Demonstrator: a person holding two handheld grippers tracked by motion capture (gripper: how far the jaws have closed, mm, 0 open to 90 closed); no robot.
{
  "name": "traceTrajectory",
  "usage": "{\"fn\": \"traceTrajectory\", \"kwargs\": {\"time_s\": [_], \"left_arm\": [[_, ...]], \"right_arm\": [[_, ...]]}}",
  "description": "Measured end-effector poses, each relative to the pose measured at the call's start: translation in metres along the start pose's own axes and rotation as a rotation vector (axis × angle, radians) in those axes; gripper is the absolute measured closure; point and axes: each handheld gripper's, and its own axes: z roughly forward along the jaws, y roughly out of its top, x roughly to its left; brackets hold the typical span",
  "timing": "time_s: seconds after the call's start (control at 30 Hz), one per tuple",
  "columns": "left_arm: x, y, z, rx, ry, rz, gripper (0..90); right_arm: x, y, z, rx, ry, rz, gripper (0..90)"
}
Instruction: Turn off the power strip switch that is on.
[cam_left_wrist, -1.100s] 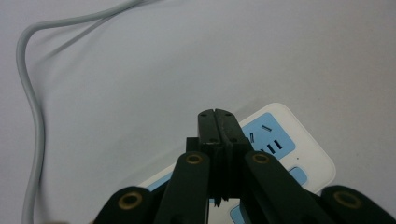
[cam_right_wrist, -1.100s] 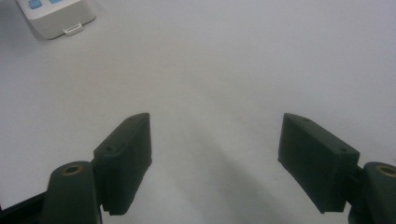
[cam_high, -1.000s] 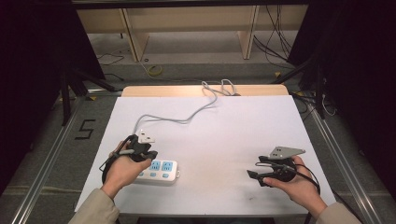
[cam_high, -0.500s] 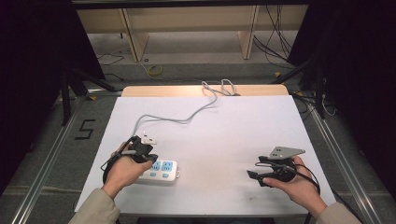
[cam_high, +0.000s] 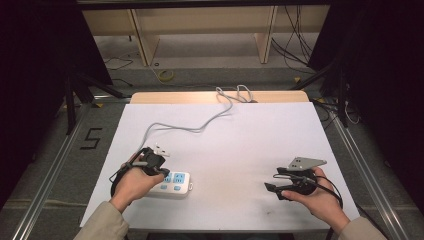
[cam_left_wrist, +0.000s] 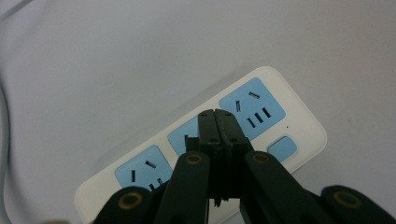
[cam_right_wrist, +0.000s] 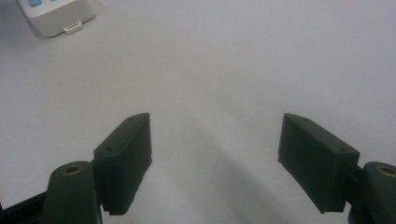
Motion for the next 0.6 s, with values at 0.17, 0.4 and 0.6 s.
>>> {"fn": "traceTrajectory", "kwargs": {"time_s": [0.17,0.4,0.6], "left_arm": [[-0.0013,-0.0001,0.0022,0.032,-0.013,0.007,89.7],[-0.0027,-0.0007,0.0045,0.062,-0.017,0.009,89.7],[-0.0039,-0.0013,0.0046,0.089,-0.021,0.014,89.7]], "right_arm": [[0.0000,0.0000,0.0001,0.000,0.001,0.000,26.2],[0.0001,0.0000,0.0000,-0.002,-0.001,0.002,26.2],[0.0001,0.0000,0.0001,-0.002,-0.001,-0.002,26.2]]}}
